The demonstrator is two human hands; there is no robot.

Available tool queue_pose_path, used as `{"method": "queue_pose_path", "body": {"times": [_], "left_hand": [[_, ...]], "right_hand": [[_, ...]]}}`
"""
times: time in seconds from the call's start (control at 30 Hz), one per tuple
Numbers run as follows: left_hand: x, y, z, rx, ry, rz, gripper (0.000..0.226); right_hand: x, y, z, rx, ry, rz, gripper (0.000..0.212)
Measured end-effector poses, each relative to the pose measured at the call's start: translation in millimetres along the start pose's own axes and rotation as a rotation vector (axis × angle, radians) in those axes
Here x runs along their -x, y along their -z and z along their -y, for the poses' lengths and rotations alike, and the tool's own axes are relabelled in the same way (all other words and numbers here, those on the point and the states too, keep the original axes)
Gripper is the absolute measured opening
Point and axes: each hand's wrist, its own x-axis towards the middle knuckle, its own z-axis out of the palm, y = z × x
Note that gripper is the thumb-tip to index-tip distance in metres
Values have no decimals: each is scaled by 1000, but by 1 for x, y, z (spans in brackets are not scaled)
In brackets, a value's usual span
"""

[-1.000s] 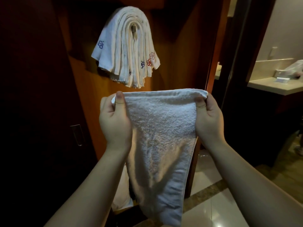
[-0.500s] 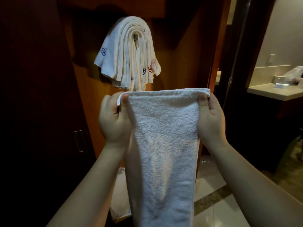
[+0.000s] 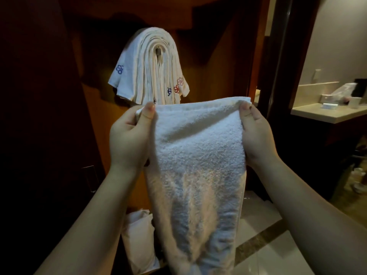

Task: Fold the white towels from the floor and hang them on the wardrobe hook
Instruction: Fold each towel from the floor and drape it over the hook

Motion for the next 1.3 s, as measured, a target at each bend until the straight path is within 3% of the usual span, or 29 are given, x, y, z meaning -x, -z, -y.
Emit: {"method": "queue_pose_path", "body": {"times": [0.13, 0.27, 0.33, 0.4, 0.53, 0.67, 0.77, 0.93, 1.07, 1.3], "left_hand": [[-26, -7, 3, 127, 177, 22, 46], [-24, -5, 32, 837, 682, 287, 84], [2, -5, 53, 906, 854, 382, 87], [25, -8, 65, 814, 928, 406, 71], [14, -9, 64, 700, 829, 360, 31], [-12, -11, 49, 621, 722, 352, 33], [-17, -12, 45, 642, 710, 363, 19], [-13, -15, 43, 715, 669, 415, 26], [-9, -12, 47, 742, 673, 466, 40], [-13, -7, 60, 554, 695, 554, 28]], "right_hand": [[-18, -13, 10, -1, -18, 6, 39], [-34, -28, 11, -5, -63, 9, 39], [-36, -30, 11, 12, -76, 23, 40], [-35, -27, 11, 81, -76, 30, 46], [-32, -17, 8, 100, -111, 83, 45], [-39, -3, 2, -83, -203, 178, 46], [-43, 9, -4, -308, -386, 264, 55], [-35, 26, -17, -464, -563, 484, 90], [-33, 40, -23, -498, -601, 599, 71], [-35, 39, -41, -472, -573, 663, 55]]}}
